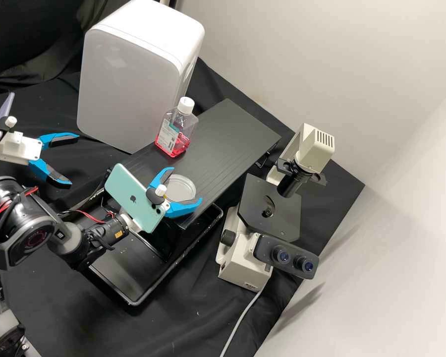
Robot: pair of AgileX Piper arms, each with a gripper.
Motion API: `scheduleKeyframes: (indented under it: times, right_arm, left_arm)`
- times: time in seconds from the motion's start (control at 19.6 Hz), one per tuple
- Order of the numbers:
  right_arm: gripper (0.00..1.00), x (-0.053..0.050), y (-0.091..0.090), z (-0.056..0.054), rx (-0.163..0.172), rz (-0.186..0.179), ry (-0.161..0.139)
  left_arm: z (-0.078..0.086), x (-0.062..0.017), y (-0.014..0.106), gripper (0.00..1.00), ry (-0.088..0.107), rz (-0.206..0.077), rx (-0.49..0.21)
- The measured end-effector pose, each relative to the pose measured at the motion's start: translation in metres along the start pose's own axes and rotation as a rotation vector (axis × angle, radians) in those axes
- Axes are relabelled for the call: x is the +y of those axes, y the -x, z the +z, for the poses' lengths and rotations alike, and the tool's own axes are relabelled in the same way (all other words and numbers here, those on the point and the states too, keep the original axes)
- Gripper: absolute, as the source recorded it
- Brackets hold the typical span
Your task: Remove the lid from the petri dish
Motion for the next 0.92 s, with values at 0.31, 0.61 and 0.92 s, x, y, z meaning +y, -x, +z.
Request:
scheduleKeyframes:
  times: [0.31, 0.61, 0.92]
  right_arm:
    - [1.0, 0.0, 0.0, 0.0, 0.0, 0.0, 0.0]
    - [1.0, -0.0007, 0.0, -0.0006, 0.002, -0.003, 0.0]
    - [1.0, -0.0047, 0.0003, -0.0041, 0.015, -0.017, 0.003]
  left_arm:
    - [-0.0006, 0.0002, -0.0001, 1.0, 0.005, 0.003, 0.011]
    - [-0.0005, 0.0002, -0.0001, 1.0, 0.005, 0.003, 0.011]
    - [-0.0005, 0.0002, -0.0001, 1.0, 0.005, 0.003, 0.011]
